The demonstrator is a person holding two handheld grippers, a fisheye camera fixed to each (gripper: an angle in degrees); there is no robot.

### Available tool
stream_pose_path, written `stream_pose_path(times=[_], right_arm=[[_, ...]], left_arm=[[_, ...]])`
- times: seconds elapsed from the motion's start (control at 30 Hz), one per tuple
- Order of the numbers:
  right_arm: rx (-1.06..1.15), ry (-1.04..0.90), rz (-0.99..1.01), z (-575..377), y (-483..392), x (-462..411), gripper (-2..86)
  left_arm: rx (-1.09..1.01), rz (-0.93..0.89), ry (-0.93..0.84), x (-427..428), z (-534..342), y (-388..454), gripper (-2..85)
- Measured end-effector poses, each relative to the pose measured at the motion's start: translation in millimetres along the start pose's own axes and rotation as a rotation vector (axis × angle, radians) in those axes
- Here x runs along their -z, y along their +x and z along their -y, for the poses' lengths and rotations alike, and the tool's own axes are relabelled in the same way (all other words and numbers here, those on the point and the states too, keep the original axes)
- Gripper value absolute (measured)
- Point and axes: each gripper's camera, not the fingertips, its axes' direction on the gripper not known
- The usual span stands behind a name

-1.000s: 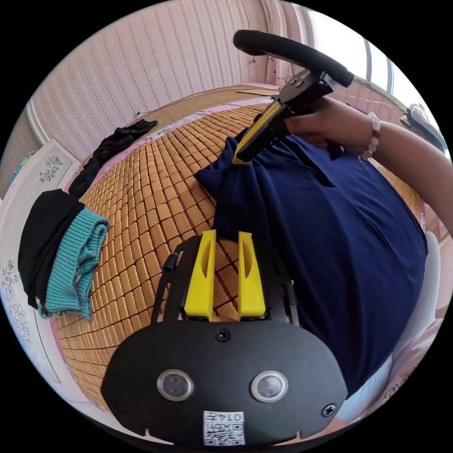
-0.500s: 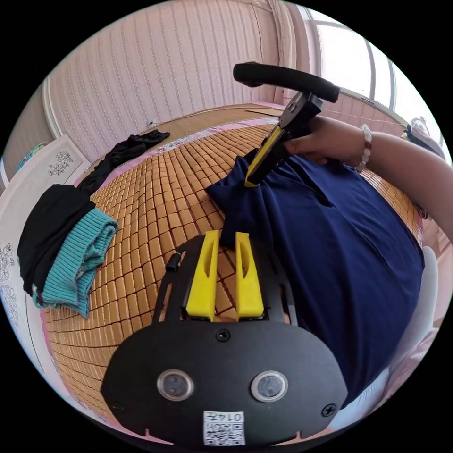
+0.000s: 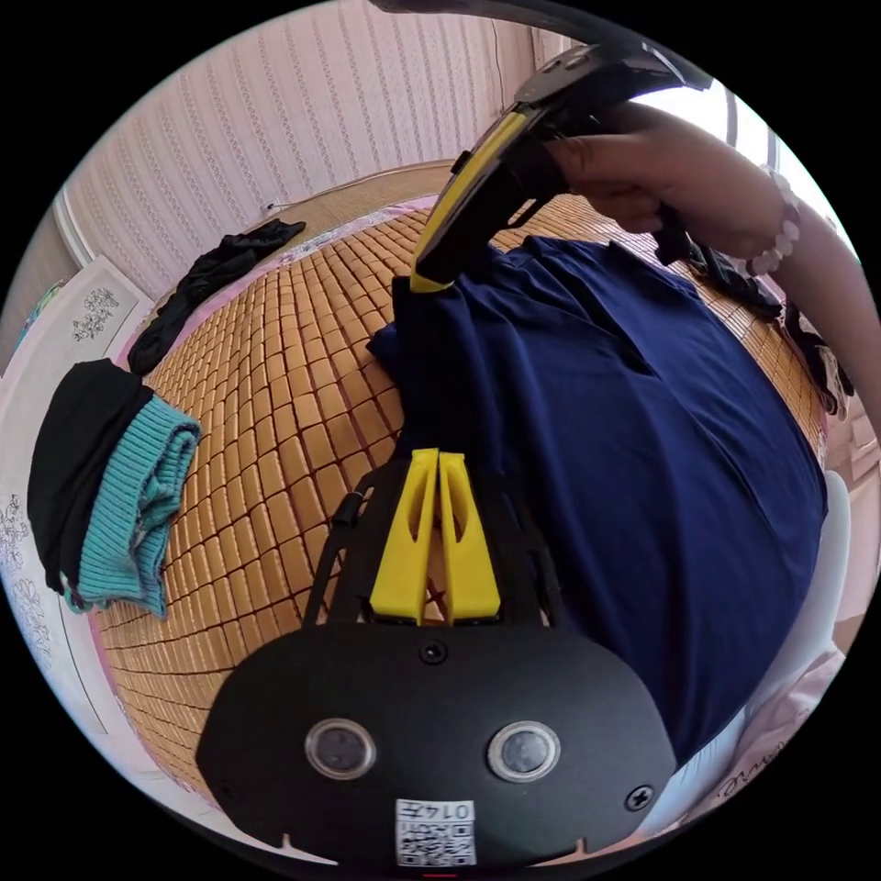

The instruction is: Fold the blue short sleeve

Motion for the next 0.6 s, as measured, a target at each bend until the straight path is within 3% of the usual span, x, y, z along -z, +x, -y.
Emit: stream_pose_path(times=[0.1, 0.23, 0.47, 0.6], right_arm=[[0.035, 0.066, 0.01, 2.8, -6.2, 5.4, -0.7], [0.108, 0.154, 0.043, 16.5, -18.3, 5.5, -0.6], [0.194, 0.214, 0.106, 24.6, -29.9, 3.3, -0.6], [0.197, 0.224, 0.139, 24.5, -27.8, -6.9, -0.6]], left_arm=[[0.051, 0.039, 0.043, 13.8, -9.4, -15.9, -0.9], [0.111, -0.052, 0.129, 33.8, -22.3, -41.9, -0.8], [0.077, 0.091, 0.005, 15.2, -16.5, -38.4, 6.5], [0.043, 0.123, -0.046, 4.8, -9.8, -29.1, 5.4]])
